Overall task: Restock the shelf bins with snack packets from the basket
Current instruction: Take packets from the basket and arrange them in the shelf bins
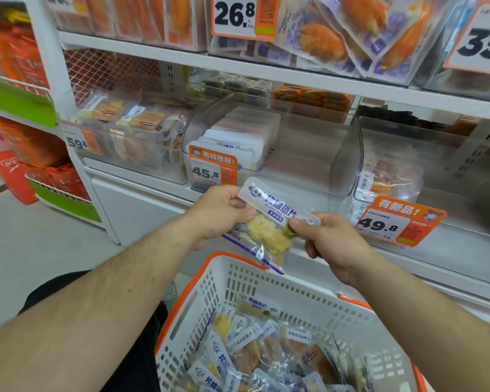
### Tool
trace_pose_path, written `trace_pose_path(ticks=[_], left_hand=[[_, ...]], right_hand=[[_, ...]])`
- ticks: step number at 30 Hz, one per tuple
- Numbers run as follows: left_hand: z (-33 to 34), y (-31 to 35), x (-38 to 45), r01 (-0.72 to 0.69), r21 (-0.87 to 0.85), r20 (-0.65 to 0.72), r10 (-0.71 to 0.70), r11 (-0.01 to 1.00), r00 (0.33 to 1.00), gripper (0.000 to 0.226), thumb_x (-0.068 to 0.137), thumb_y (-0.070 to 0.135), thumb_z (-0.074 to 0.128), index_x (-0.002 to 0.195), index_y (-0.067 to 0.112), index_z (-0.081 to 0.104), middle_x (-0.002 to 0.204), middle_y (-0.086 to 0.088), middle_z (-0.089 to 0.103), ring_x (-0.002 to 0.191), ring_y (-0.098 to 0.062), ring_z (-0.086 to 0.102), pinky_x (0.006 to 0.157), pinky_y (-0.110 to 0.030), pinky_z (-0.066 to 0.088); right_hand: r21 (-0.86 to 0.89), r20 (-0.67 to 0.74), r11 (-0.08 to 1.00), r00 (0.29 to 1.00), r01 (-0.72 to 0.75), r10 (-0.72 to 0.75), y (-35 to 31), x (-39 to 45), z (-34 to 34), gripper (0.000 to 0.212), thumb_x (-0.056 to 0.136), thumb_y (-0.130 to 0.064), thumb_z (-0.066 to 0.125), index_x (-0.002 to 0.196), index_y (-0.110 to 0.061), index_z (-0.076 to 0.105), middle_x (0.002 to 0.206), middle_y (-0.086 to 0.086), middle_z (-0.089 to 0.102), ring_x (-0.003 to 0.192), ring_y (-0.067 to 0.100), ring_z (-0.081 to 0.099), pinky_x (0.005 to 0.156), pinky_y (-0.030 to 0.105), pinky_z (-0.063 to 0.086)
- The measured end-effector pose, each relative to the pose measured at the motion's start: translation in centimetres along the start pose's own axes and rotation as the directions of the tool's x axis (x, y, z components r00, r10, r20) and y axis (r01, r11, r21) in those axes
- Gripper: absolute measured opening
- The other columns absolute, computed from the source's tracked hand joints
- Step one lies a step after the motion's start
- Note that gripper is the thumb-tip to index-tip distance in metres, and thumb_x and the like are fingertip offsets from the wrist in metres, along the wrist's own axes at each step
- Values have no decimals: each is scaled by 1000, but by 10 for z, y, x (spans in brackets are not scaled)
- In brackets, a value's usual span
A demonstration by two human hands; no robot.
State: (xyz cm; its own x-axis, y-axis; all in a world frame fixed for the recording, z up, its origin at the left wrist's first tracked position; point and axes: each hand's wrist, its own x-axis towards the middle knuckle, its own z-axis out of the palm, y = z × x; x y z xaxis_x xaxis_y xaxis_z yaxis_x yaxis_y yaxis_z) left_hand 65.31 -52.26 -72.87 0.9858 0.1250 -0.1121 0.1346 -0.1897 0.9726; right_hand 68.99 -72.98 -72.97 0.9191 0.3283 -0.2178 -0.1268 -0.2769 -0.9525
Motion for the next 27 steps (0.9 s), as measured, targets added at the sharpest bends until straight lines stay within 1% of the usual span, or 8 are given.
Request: trace_pose_path(ticks=[4, 6, 7, 9, 14, 18, 21, 27], left_hand=[[-3, 7, 2, 8, -66, -156, -18, 998, 988, 6, 95, 19, 63, 92, 23, 66, 90, 5, 71, 86, -12, 66, 79, -32, 54], [-6, 8, 5, 25, -86, -217, -44, 996, 975, 8, 97, 24, 60, 90, 23, 64, 95, 2, 70, 82, -13, 65, 79, -35, 52], [-8, 9, 6, 37, -99, -231, -59, 994, 971, 9, 97, 24, 59, 89, 23, 63, 96, 0, 70, 81, -14, 65, 77, -34, 51], [-9, 10, 6, 55, -107, -238, -79, 993, 968, 10, 95, 20, 58, 88, 22, 64, 99, -3, 71, 80, -16, 64, 74, -33, 49], [-8, 11, 5, 67, -76, -204, -81, 995, 976, 12, 94, 16, 56, 89, 23, 65, 101, -3, 71, 81, -15, 67, 73, -32, 49], [-9, 12, 3, 73, -62, -184, -83, 995, 979, 13, 94, 15, 55, 90, 24, 64, 100, -1, 71, 81, -15, 67, 75, -32, 49], [-9, 13, 2, 75, -54, -173, -83, 996, 981, 13, 94, 15, 55, 91, 23, 64, 100, 0, 70, 82, -15, 67, 76, -33, 51], [-6, 15, 2, 82, -44, -152, -87, 996, 985, 10, 94, 16, 56, 91, 23, 64, 99, 1, 70, 83, -14, 67, 78, -33, 52]], right_hand=[[-153, -148, 972, 968, 180, -202, -32, 5, -9, 19, 92, -23, 68, 79, -12, 75, 55, -9, 57, 47, 3, 45, 55, 24, 39], [-209, -239, 928, 904, 307, -353, -52, 13, -17, 12, 90, -25, 71, 79, -24, 76, 69, -12, 71, 66, 4, 64, 69, 34, 54], [-256, -266, 900, 869, 353, -416, -61, 18, -20, 11, 90, -26, 71, 81, -29, 75, 77, -11, 74, 77, 8, 69, 78, 38, 57], [-338, -267, 853, 828, 398, -493, -76, 26, -22, 8, 90, -29, 71, 84, -33, 75, 83, -10, 75, 86, 13, 70, 85, 42, 58], [-450, -226, 817, 839, 361, -496, -97, 44, -14, 15, 90, -35, 71, 98, -25, 78, 87, -5, 74, 88, 16, 68, 85, 45, 57], [-535, -215, 780, 840, 325, -498, -100, 53, -7, 17, 91, -35, 69, 100, -24, 77, 88, -5, 72, 85, 14, 64, 79, 36, 56], [-598, -192, 745, 850, 295, -491, -97, 60, -2, 16, 91, -36, 68, 100, -27, 78, 85, -5, 70, 82, 13, 62, 72, 28, 48], [-726, -143, 659, 893, 198, -427, -92, 70, -2, 17, 91, -38, 67, 98, -26, 77, 89, 0, 72, 87, 19, 63, 78, 35, 54]])
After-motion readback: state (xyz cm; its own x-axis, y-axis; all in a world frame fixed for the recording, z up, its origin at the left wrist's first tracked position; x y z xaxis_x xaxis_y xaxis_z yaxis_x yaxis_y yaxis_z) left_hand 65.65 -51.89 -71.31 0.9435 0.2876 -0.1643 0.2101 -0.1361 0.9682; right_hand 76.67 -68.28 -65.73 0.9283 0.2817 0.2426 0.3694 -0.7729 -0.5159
